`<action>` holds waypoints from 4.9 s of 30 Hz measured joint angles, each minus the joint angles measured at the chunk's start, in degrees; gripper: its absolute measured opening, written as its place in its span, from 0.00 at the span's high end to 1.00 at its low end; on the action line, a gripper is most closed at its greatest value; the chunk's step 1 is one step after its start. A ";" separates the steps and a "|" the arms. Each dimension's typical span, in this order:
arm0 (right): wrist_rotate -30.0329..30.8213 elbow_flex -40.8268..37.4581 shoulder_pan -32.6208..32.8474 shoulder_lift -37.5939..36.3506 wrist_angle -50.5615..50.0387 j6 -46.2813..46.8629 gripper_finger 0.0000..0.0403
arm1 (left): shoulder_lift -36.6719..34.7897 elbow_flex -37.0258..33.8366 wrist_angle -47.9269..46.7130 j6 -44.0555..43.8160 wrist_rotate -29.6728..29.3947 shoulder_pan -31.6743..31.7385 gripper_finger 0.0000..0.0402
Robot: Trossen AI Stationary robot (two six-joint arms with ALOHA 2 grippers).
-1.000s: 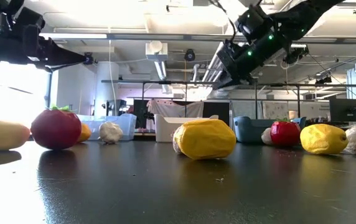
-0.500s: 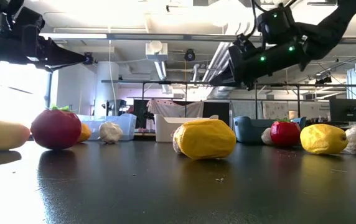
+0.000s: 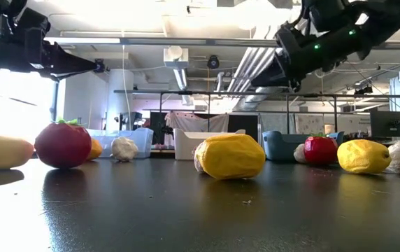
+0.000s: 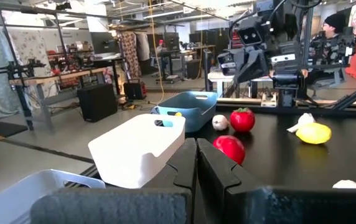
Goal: Sort produce into baskets
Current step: Put the tomato into the black bin
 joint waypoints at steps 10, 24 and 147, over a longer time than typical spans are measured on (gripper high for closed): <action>8.96 0.00 7.22 -3.55 -16.53 7.70 0.84 | 0.47 0.00 -0.02 -1.38 1.47 0.02 1.00; 23.27 0.04 10.04 -4.20 -37.92 18.98 0.35 | 4.80 0.00 0.26 -3.45 1.77 0.00 1.00; -13.80 8.59 -6.58 16.04 19.91 20.71 0.42 | 19.48 0.04 20.81 4.50 1.55 0.06 1.00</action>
